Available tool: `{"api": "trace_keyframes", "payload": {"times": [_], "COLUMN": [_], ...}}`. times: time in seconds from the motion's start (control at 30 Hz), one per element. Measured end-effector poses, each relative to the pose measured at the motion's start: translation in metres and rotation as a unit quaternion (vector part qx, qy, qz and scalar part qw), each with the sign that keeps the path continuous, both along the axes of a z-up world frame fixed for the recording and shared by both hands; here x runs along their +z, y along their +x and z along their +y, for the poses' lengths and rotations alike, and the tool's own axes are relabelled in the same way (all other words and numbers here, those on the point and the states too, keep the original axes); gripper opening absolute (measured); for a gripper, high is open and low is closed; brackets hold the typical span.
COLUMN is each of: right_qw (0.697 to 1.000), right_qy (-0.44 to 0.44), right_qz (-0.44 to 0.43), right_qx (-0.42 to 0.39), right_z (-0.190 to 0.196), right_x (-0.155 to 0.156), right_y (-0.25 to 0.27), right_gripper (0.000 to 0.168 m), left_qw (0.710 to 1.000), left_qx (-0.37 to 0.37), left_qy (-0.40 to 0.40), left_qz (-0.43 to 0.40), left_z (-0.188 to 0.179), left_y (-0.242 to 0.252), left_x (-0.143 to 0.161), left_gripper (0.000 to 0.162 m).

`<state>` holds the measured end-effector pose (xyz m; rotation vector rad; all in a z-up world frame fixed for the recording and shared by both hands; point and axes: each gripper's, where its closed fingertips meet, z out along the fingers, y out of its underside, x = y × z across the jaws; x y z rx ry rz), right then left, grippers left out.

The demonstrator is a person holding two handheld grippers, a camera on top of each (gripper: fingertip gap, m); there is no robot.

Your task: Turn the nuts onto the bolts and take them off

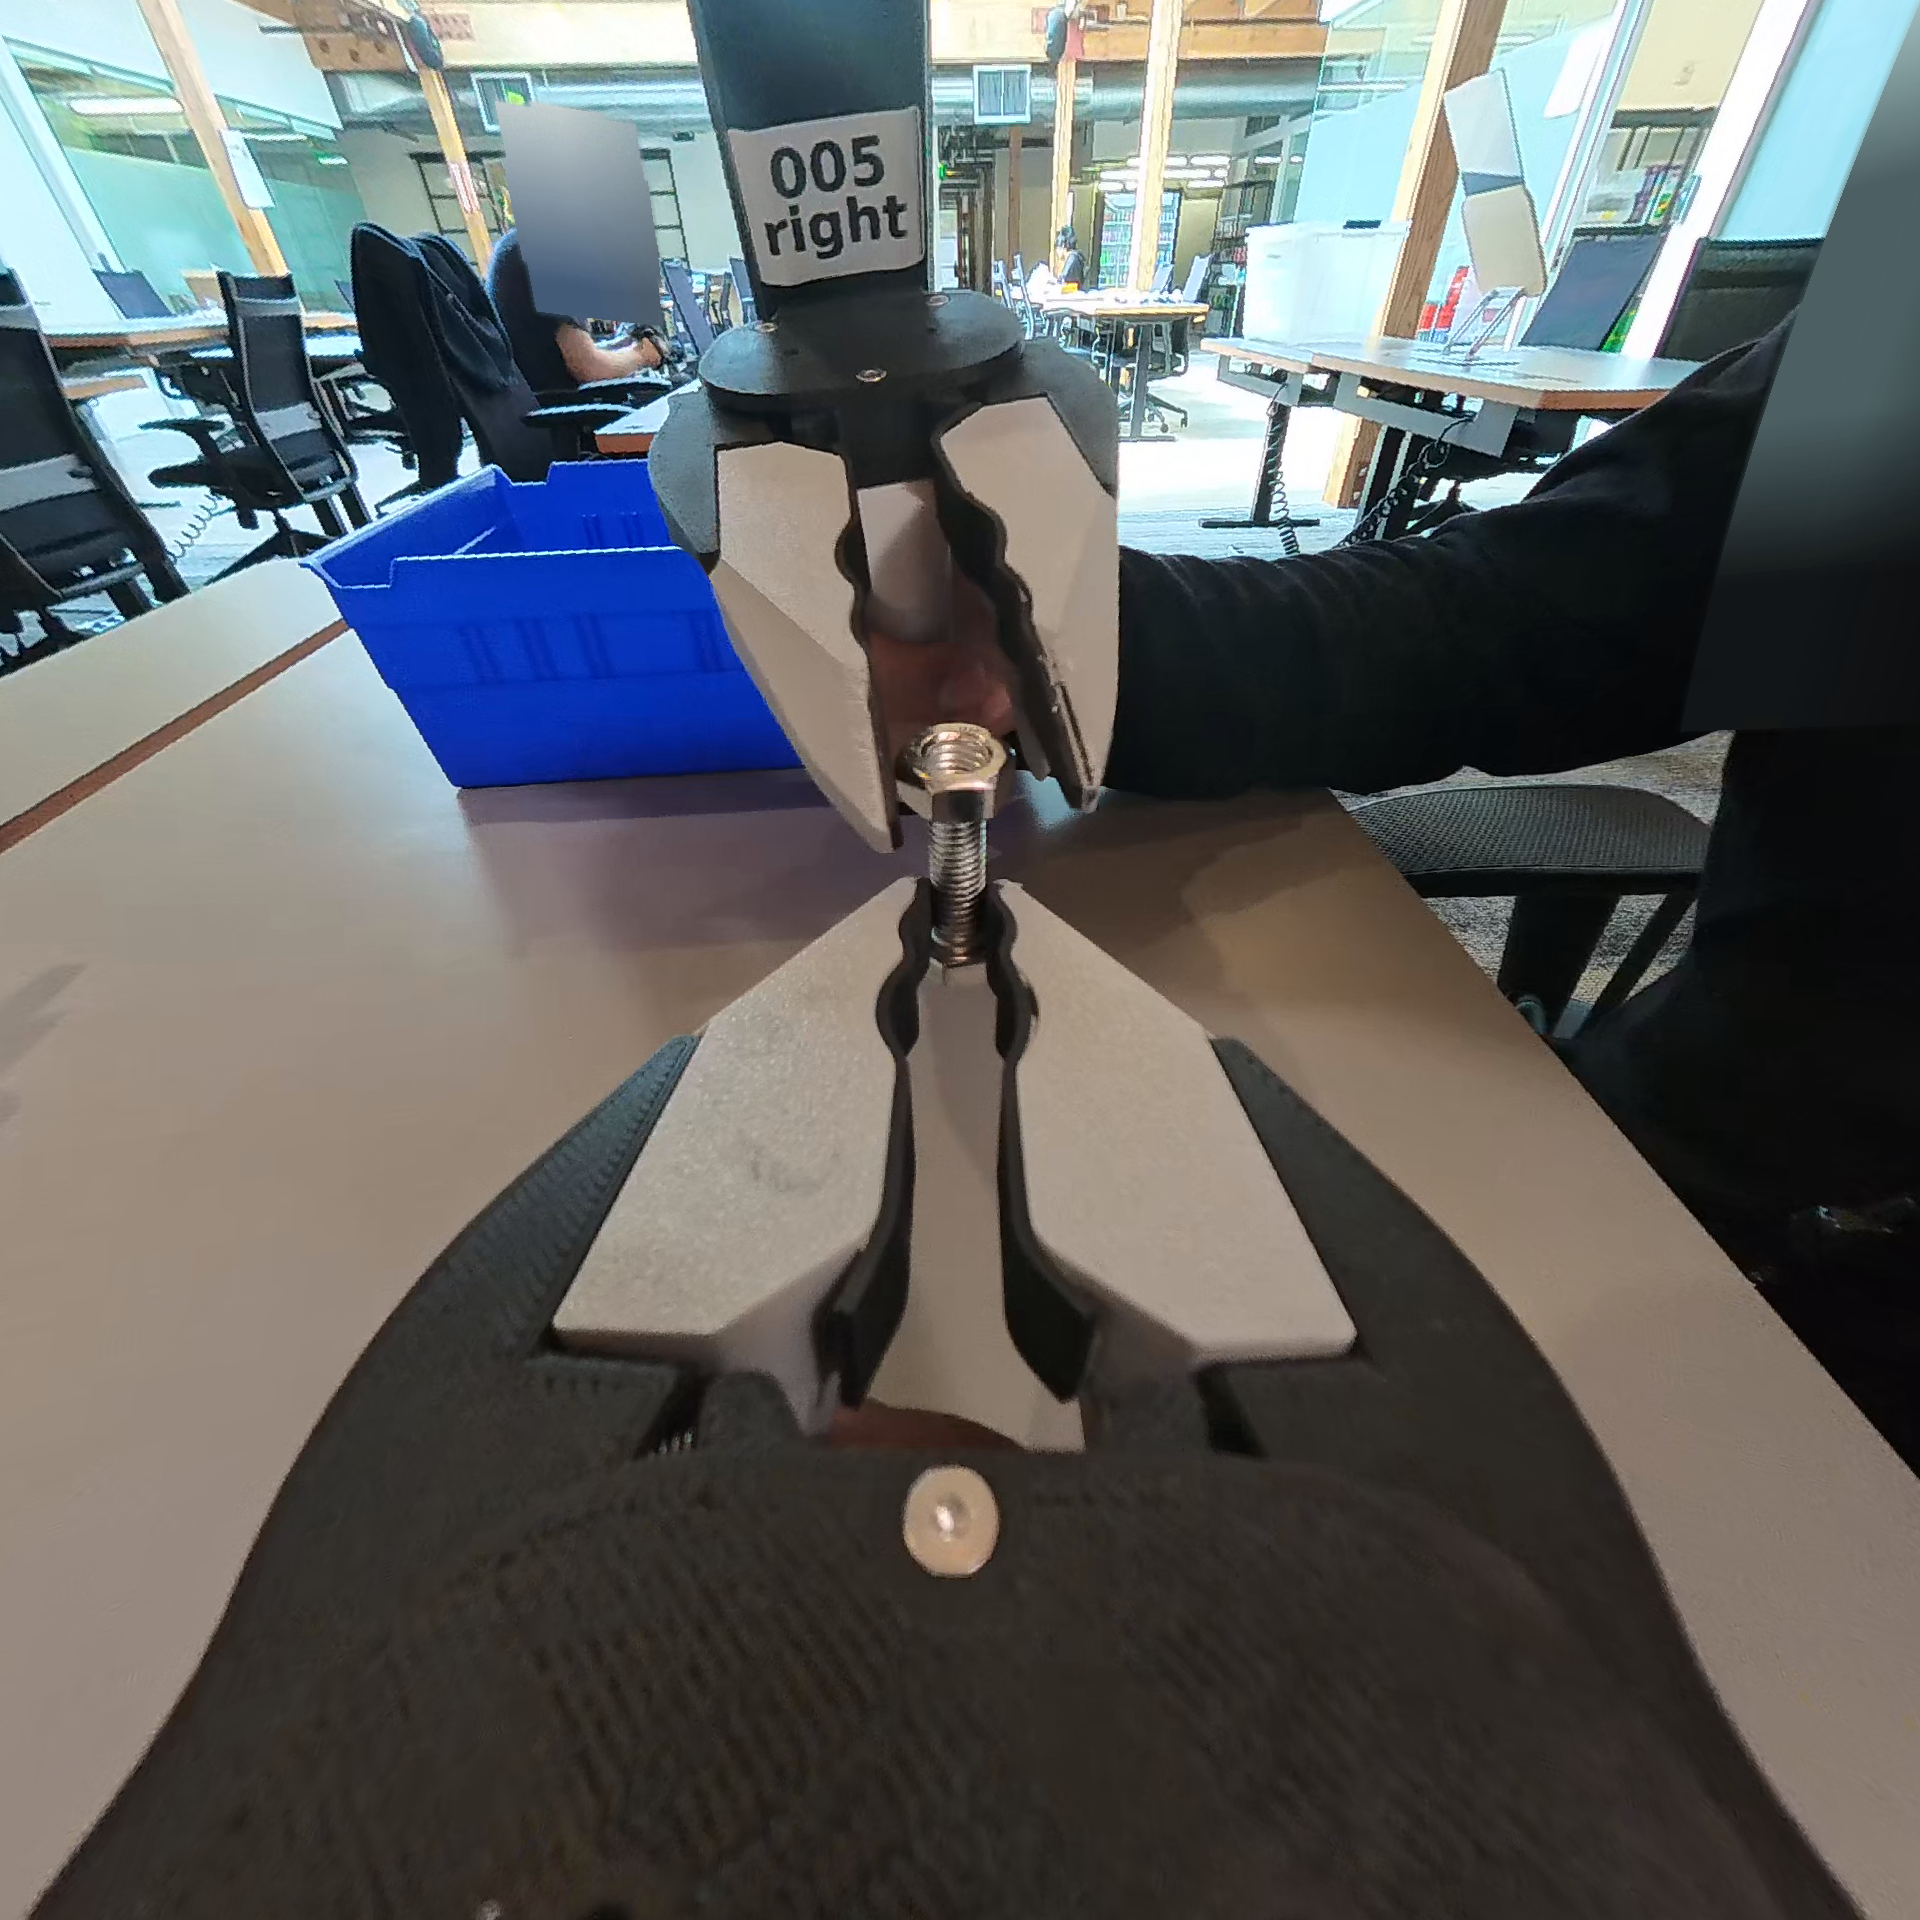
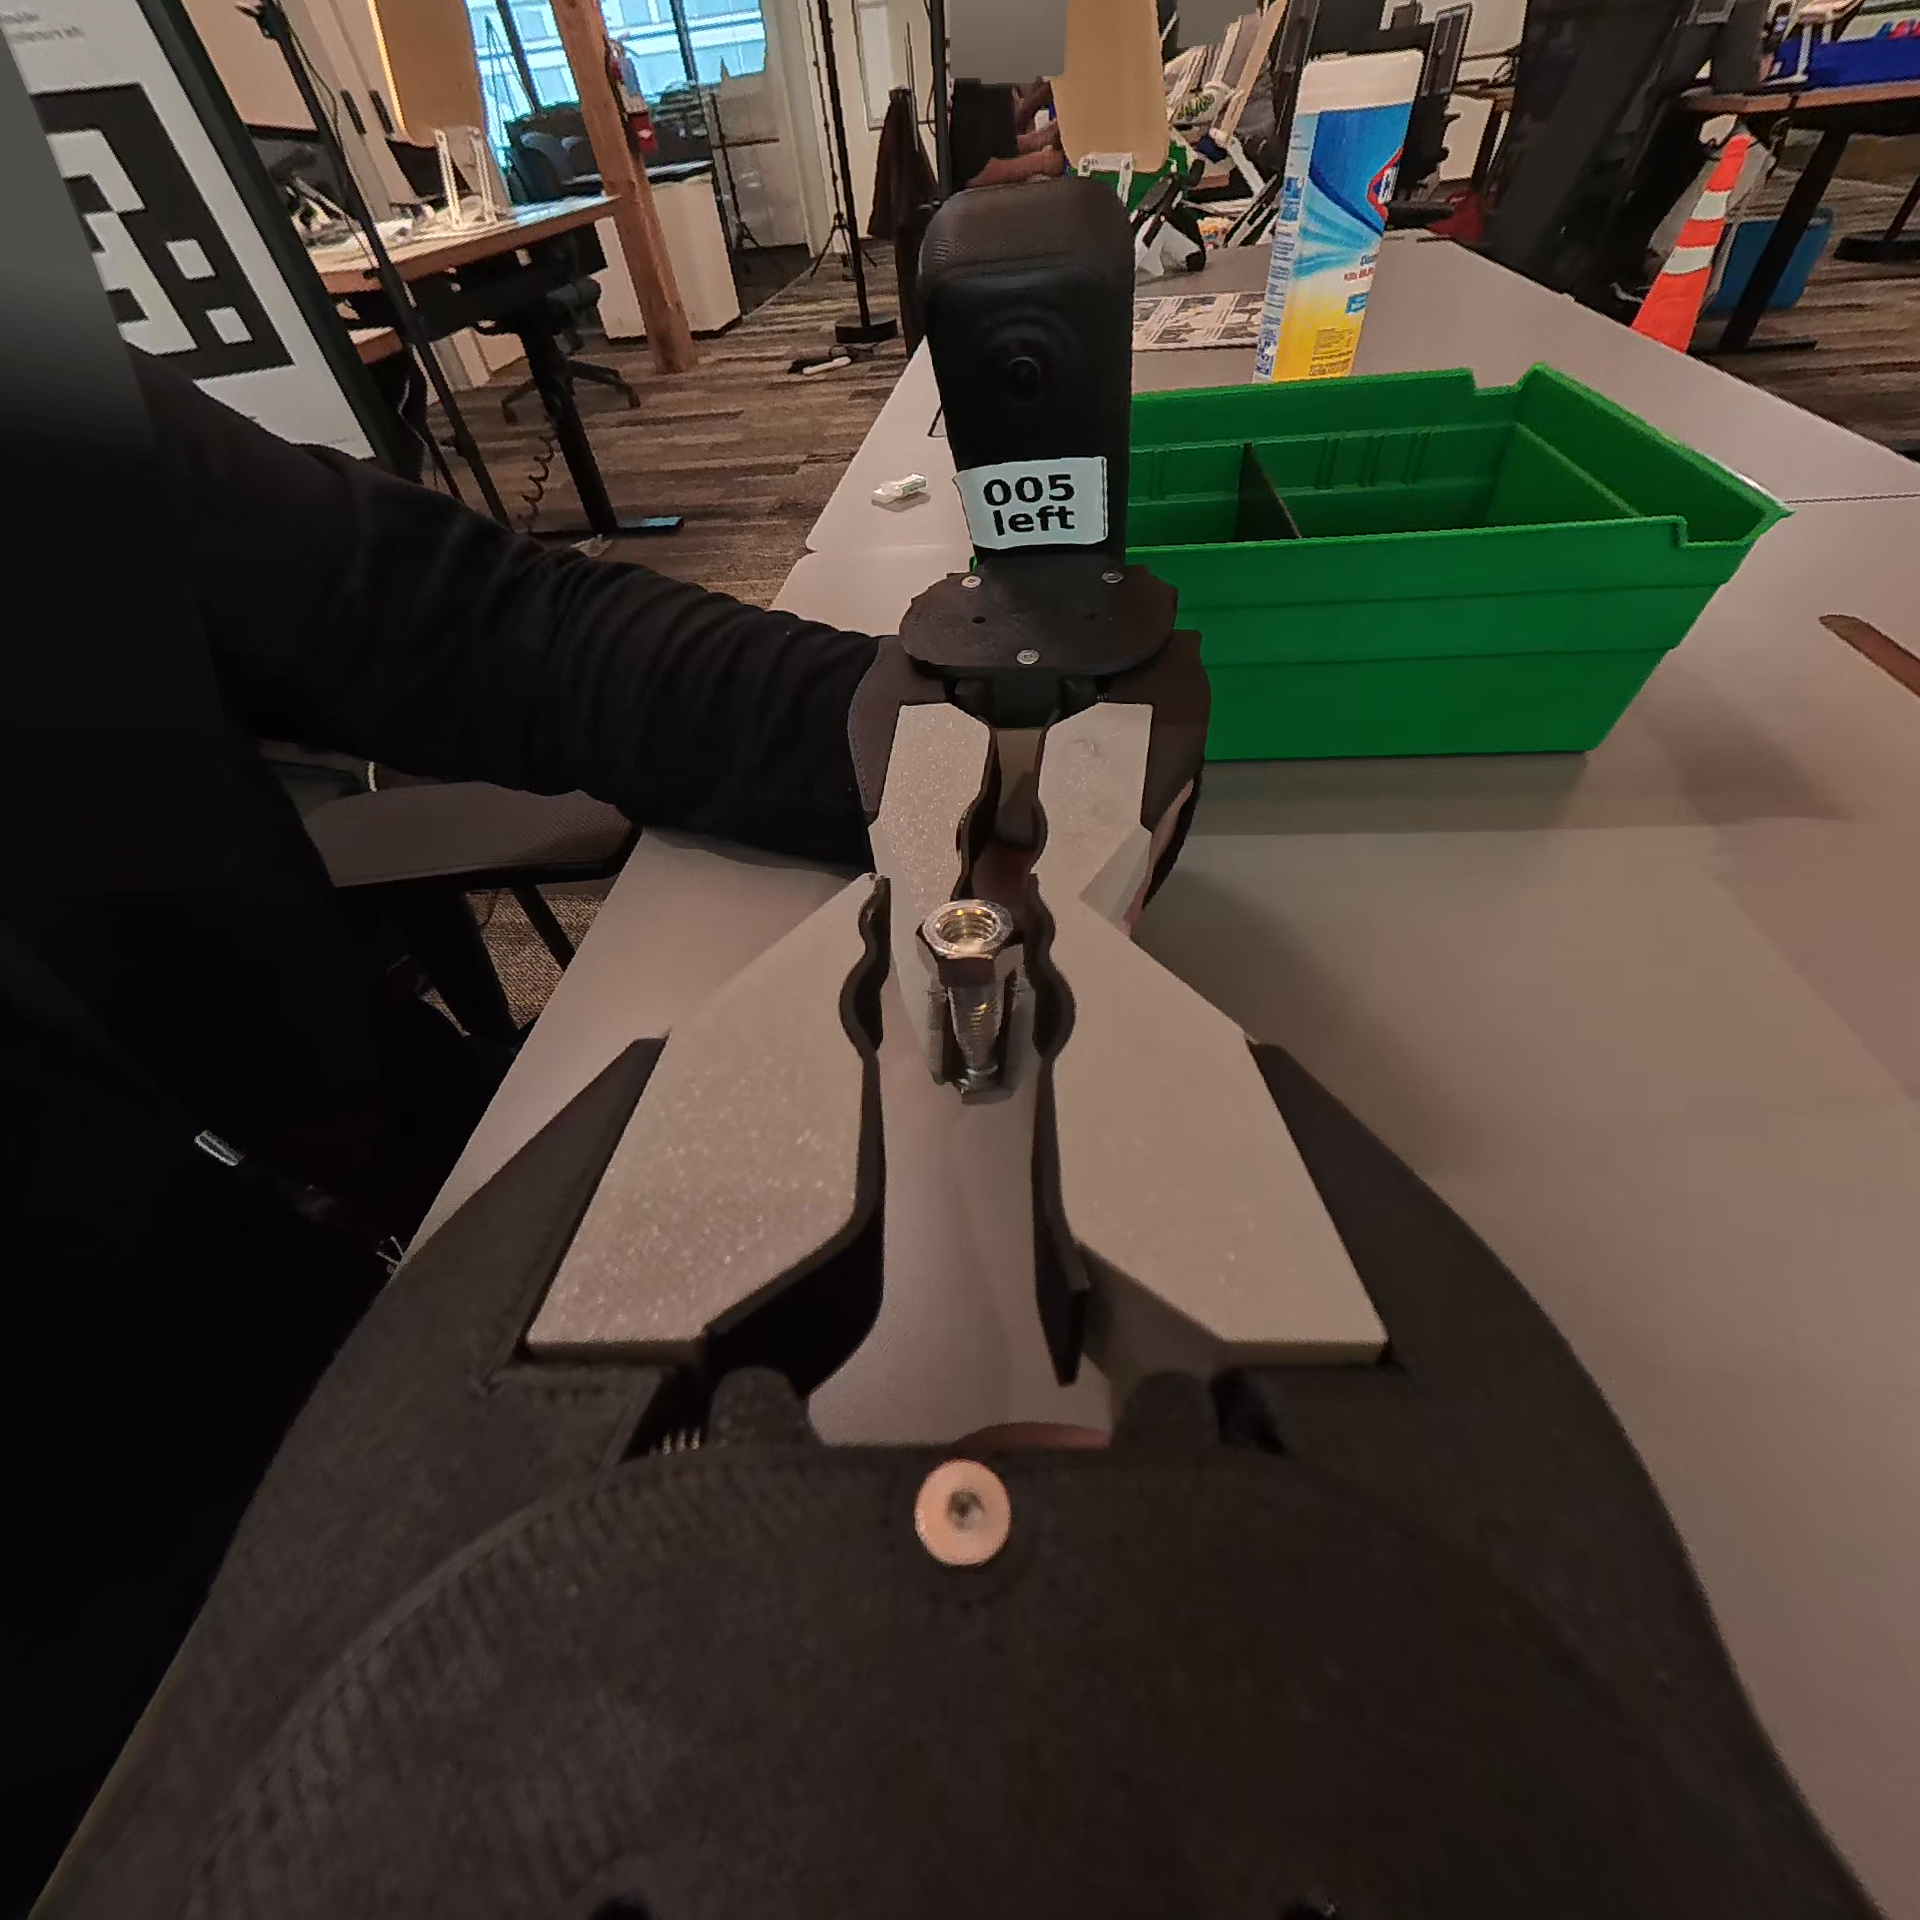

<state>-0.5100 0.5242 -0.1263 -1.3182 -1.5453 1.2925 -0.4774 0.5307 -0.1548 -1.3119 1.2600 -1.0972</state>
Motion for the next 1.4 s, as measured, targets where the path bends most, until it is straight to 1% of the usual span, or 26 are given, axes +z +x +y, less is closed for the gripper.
{"api": "trace_keyframes", "payload": {"times": [0.17,0.57,0.9,1.2,1.4], "right_qw": [1.0,0.999,0.997,0.993,0.989], "right_qy": [0.002,0.008,-0.005,-0.004,-0.002], "right_qz": [-0.001,0.006,-0.022,-0.017,-0.01], "right_qx": [-0.005,-0.035,-0.069,-0.114,-0.15], "right_z": [0.002,0.011,0.019,0.033,0.044], "right_x": [-0.001,0.0,-0.001,0.001,0.003], "right_y": [0.0,-0.001,-0.001,-0.001,0.001], "right_gripper": [0.017,0.017,0.017,0.017,0.017], "left_qw": [1.0,0.999,0.997,0.992,0.985], "left_qx": [0.001,0.032,0.063,0.117,0.167], "left_qy": [0.002,0.015,0.035,0.05,0.051], "left_qz": [0.002,-0.002,0.006,0.005,0.009], "left_z": [0.0,0.009,0.018,0.032,0.043], "left_y": [0.001,0.0,0.0,0.0,0.001], "left_x": [-0.001,0.001,0.001,0.003,0.005], "left_gripper": [0.007,0.007,0.007,0.007,0.007]}}
